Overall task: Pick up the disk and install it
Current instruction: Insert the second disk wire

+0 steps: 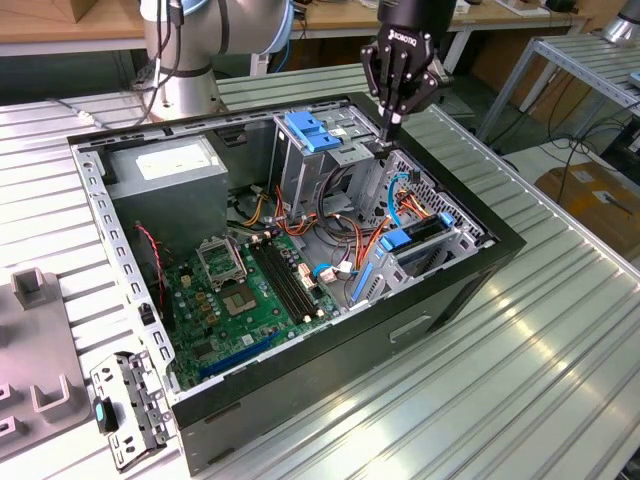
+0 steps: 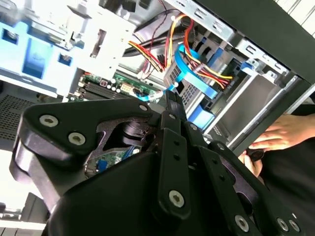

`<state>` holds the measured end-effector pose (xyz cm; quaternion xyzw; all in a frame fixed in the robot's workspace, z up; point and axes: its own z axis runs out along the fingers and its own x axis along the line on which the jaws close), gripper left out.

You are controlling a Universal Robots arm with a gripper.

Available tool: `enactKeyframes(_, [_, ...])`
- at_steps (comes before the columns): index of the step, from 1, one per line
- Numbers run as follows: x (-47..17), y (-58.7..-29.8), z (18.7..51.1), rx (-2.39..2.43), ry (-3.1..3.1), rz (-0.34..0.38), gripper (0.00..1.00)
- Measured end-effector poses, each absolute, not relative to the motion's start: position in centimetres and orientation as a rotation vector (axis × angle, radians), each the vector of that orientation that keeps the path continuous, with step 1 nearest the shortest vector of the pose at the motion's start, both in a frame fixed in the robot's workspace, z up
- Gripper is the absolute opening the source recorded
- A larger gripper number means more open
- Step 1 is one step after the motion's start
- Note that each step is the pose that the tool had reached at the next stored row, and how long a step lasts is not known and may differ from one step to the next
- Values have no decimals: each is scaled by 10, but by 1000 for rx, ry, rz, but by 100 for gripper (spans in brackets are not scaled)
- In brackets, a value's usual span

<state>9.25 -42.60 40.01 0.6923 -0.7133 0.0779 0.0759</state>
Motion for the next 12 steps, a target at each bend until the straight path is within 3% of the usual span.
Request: enactKeyframes(12, [93,-425,400,2074,-2137,237,11])
